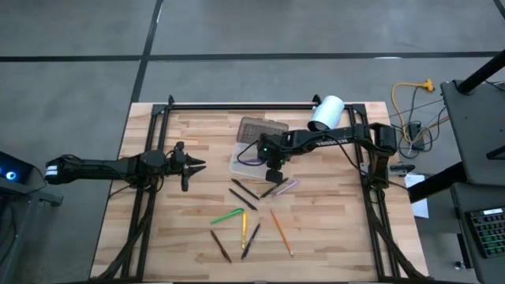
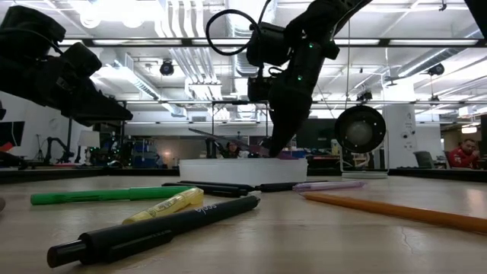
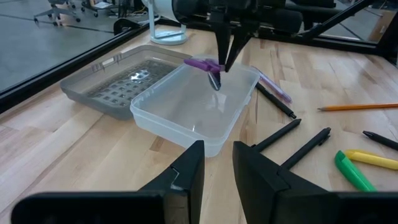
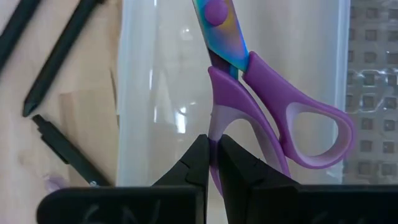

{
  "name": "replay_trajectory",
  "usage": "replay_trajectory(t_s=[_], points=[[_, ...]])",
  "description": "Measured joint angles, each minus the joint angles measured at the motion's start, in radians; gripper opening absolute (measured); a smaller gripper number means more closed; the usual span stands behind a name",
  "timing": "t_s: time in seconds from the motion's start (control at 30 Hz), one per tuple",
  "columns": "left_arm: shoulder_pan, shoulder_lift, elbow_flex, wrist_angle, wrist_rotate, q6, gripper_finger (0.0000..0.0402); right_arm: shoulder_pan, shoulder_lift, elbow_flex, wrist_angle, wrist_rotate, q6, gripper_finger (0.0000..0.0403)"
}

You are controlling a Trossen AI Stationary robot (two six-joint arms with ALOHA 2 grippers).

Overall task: Pick & place school supplies into a supply box
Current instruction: Put the purple scissors into the supply box

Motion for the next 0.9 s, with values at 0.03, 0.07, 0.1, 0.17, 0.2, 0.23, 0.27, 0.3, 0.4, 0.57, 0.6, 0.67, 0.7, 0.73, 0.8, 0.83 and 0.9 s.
replay_trajectory(t_s=[0.03, 0.07, 0.1, 0.17, 0.2, 0.23, 0.27, 0.3, 0.4, 0.57, 0.6, 0.67, 0.7, 0.73, 0.8, 0.83, 0.9], points=[[0.000, 0.000, 0.000, 0.000, 0.000, 0.000, 0.0069, 0.000, 0.000, 0.000, 0.000, 0.000, 0.000, 0.0013], [0.000, 0.000, 0.000, 0.000, 0.000, 0.000, 0.0069, 0.000, 0.000, 0.000, -0.001, 0.000, 0.000, 0.0013], [0.000, 0.000, 0.000, 0.000, 0.000, 0.000, 0.0069, 0.000, 0.000, 0.000, -0.001, 0.000, -0.003, 0.0013], [0.000, 0.000, 0.000, 0.000, 0.000, 0.000, 0.0069, 0.000, 0.000, 0.000, -0.002, 0.000, -0.005, 0.0013], [0.000, 0.000, 0.000, 0.000, 0.000, 0.000, 0.0069, 0.000, 0.000, 0.000, -0.002, 0.000, -0.005, 0.0013], [0.000, 0.000, 0.000, 0.000, 0.000, 0.000, 0.0069, 0.000, 0.000, 0.000, -0.001, 0.000, -0.006, 0.0013], [0.000, 0.000, 0.000, 0.000, 0.000, 0.000, 0.0069, 0.000, 0.000, 0.000, -0.002, 0.000, -0.007, 0.0013], [0.000, 0.000, 0.000, 0.000, 0.000, 0.000, 0.0069, 0.000, 0.000, 0.000, -0.002, 0.000, -0.005, 0.0013], [0.000, 0.000, 0.000, 0.000, 0.000, 0.000, 0.0069, 0.000, 0.008, 0.000, -0.004, -0.001, 0.000, 0.0013], [0.000, 0.000, 0.000, 0.000, 0.000, 0.000, 0.0069, 0.000, 0.009, 0.000, -0.008, -0.001, 0.018, 0.0013], [0.000, 0.000, 0.000, 0.000, 0.000, 0.000, 0.0069, 0.000, 0.012, 0.000, -0.009, -0.001, 0.027, 0.0013], [0.000, 0.000, 0.000, 0.000, 0.000, 0.000, 0.0069, 0.000, 0.018, 0.000, -0.012, -0.001, 0.042, 0.0013], [0.000, 0.000, 0.000, 0.000, 0.000, 0.000, 0.0069, 0.000, 0.024, 0.000, -0.011, -0.001, 0.043, 0.0013], [0.000, 0.000, 0.000, 0.000, 0.000, 0.000, 0.0069, 0.000, 0.030, 0.000, -0.012, -0.002, 0.044, 0.0013], [0.000, 0.000, 0.000, 0.000, 0.000, 0.000, 0.0069, 0.000, 0.048, 0.002, -0.018, -0.003, 0.044, 0.0013], [0.000, 0.000, 0.000, 0.000, 0.000, 0.000, 0.0069, 0.000, 0.055, 0.004, -0.020, -0.004, 0.044, 0.0013], [0.000, 0.000, 0.000, 0.000, 0.000, 0.000, 0.0069, 0.000, 0.065, 0.011, -0.024, -0.004, 0.041, 0.0013]])
